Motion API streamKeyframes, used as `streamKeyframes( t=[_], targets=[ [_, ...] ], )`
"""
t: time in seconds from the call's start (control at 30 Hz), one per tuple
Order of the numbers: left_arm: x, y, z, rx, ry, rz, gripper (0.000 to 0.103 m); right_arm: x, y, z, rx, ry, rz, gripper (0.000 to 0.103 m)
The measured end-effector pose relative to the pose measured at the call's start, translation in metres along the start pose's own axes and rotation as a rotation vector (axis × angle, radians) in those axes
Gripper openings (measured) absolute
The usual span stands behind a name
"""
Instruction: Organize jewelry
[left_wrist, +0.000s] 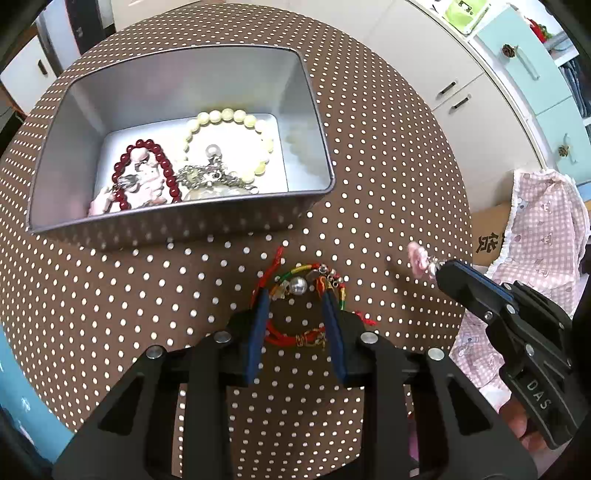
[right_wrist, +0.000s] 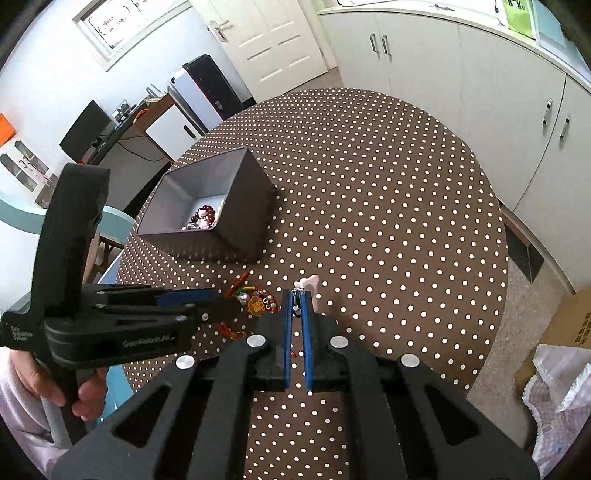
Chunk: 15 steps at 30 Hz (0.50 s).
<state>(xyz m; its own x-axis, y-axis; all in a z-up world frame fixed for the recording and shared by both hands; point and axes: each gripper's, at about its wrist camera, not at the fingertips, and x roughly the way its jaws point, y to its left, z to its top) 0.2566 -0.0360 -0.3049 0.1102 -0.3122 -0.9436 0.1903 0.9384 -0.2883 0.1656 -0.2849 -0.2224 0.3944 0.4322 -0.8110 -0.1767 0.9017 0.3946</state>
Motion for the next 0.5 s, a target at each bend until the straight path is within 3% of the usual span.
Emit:
streamKeyframes(
  t=[0.13,0.23,0.33,0.5],
  targets=[
    [0.016,-0.005,0.017,0.013,0.0,-0.013,0.03,0.001,-0.006,0.0,0.018,0.008,-0.001,0.004],
    [0.02,-0.007,-0.001,0.024,-0.008,-0.003,0.03,0.003,-0.01,0.0,0.027,0.014,-0.002,0.004],
    [0.017,-0.018,-0.014,0.03,-0.005,-0.015,0.018,0.004,-0.013,0.0,0.036,0.02,0.0,0.004],
    [0.027,-0.038,-0.017,0.071,-0.008,-0.006,0.01,0.005,-0.016,-0.002,0.045,0.032,0.006,0.004]
  ],
)
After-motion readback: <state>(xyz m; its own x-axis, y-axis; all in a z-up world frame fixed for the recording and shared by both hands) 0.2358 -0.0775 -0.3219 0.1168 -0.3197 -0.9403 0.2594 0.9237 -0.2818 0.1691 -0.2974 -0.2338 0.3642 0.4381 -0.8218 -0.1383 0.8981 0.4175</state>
